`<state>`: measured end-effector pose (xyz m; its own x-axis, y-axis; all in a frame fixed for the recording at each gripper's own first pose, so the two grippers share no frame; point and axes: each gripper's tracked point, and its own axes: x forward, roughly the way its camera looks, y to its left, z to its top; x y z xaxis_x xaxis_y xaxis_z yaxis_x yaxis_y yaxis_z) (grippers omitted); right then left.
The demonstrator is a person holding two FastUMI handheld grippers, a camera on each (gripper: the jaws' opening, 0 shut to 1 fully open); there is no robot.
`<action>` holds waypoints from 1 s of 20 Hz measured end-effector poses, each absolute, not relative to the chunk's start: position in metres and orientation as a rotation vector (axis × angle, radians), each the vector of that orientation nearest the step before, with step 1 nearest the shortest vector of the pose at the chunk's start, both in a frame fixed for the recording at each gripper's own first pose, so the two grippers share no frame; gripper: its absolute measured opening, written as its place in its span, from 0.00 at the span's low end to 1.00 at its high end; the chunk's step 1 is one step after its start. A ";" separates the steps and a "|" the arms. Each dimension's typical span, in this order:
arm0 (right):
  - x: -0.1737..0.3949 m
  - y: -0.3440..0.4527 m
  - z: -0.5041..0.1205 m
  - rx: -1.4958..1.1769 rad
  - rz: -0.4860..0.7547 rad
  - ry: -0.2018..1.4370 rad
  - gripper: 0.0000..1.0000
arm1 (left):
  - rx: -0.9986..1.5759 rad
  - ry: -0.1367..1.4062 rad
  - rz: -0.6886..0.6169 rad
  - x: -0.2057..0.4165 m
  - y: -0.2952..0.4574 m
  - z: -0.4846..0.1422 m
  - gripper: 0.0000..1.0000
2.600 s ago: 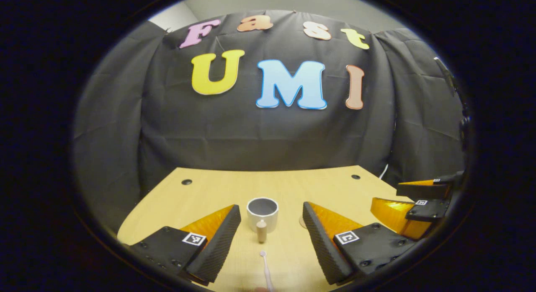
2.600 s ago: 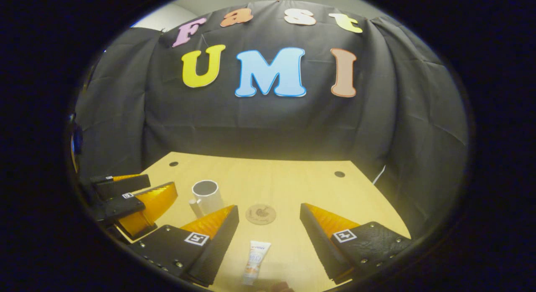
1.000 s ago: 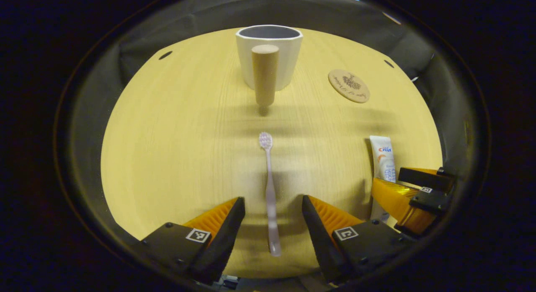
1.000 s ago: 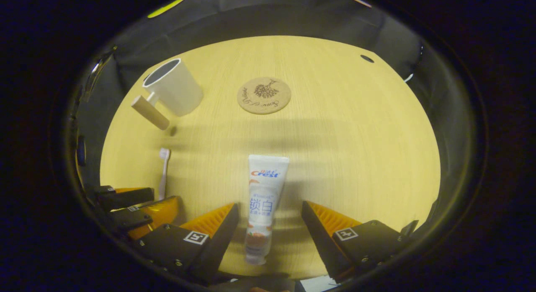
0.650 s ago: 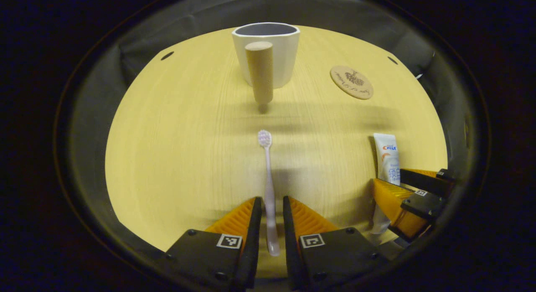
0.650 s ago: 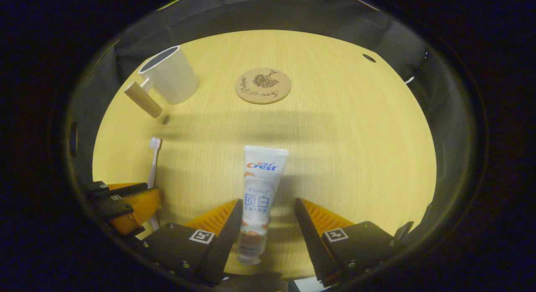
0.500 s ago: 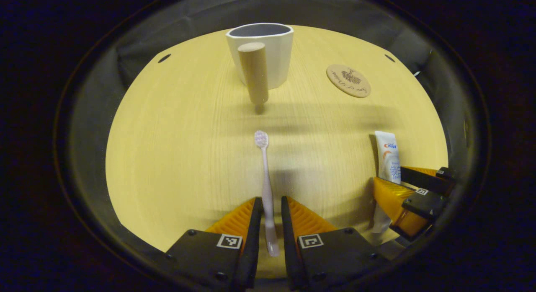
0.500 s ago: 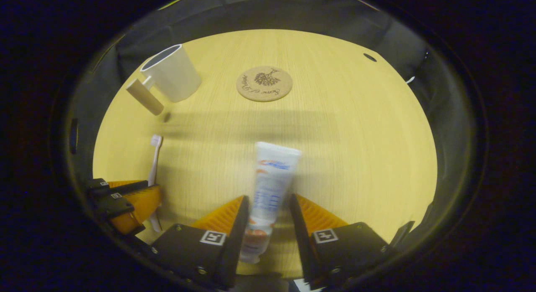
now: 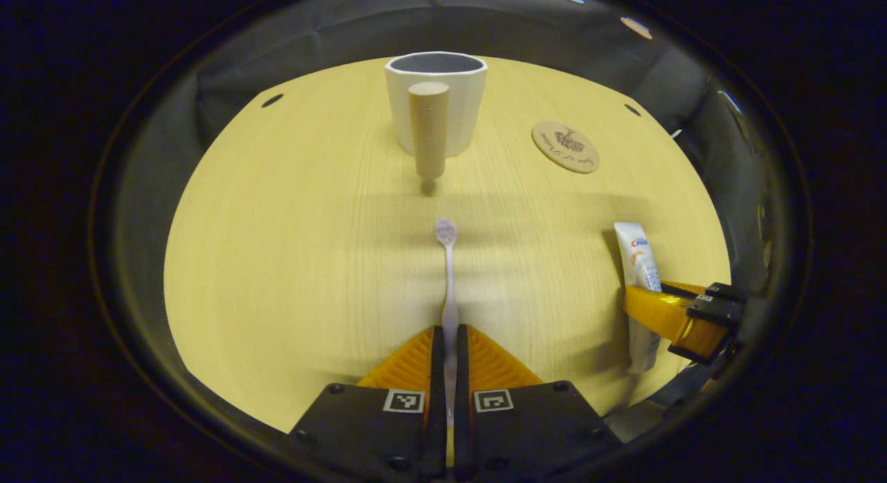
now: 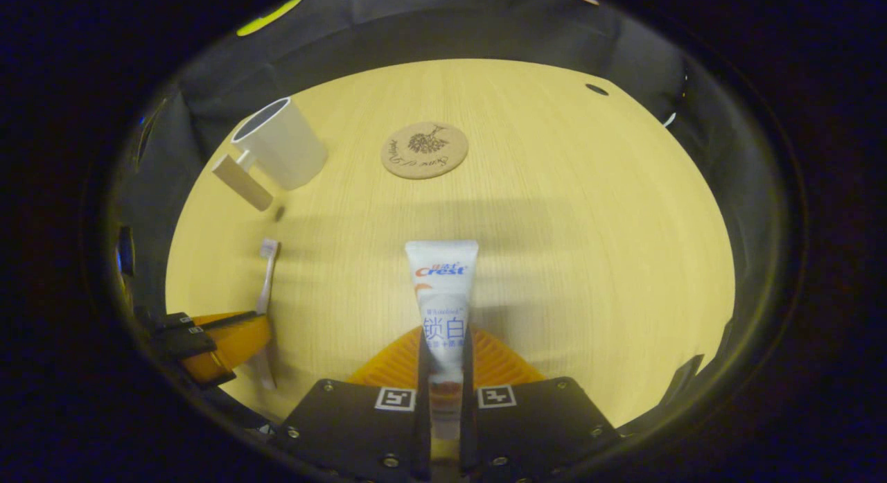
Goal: Put the toothbrush and toothpaste on the desktop into the cup, then pick up the cup and place it on the coaster on the desktop.
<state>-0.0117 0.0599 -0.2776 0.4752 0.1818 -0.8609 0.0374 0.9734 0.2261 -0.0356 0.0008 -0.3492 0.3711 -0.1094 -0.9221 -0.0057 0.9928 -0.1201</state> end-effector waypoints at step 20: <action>0.015 0.066 -0.179 0.198 0.223 0.719 0.17 | -0.227 0.706 -0.018 -0.018 0.062 -0.181 0.12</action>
<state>0.0147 0.0655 -0.1794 0.7310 0.2688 -0.6272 -0.1335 0.9577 0.2549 -0.0176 0.0619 -0.1810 0.7616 -0.0931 -0.6413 -0.0598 0.9753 -0.2126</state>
